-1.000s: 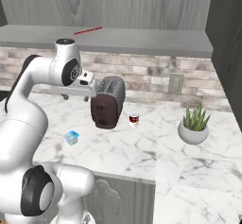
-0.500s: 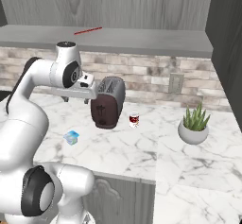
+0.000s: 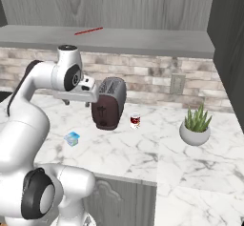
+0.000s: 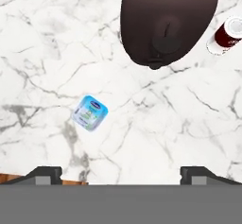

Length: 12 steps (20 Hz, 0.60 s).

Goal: Pick the yogurt and honey bottle from the counter and place them in the cabinets closest to them.

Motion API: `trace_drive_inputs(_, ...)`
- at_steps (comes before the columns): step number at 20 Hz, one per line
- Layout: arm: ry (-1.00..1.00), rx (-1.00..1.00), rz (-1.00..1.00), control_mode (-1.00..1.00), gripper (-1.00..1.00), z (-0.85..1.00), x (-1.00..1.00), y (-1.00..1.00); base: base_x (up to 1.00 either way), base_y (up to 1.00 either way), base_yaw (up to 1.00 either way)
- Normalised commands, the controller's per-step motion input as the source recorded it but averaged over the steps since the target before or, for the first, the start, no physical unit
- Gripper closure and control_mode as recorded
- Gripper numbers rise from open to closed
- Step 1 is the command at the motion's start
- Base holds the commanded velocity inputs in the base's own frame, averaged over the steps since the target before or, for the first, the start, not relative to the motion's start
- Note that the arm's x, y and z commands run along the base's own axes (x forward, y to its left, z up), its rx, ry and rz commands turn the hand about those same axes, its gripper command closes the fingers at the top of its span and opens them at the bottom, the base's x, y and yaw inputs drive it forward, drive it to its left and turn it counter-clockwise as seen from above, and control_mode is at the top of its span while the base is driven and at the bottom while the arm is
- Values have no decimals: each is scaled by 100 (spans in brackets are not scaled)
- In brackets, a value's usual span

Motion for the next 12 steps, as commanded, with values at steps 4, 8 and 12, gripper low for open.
trace_drive_inputs(4,1,0,0,-100,-100,-12,0,0,0,0,0)
trace_drive_inputs(8,1,0,1,-100,-100,-16,0,0,0,0,0)
trace_drive_inputs(12,2,0,1,-100,-100,-19,1,6,0,0,0)
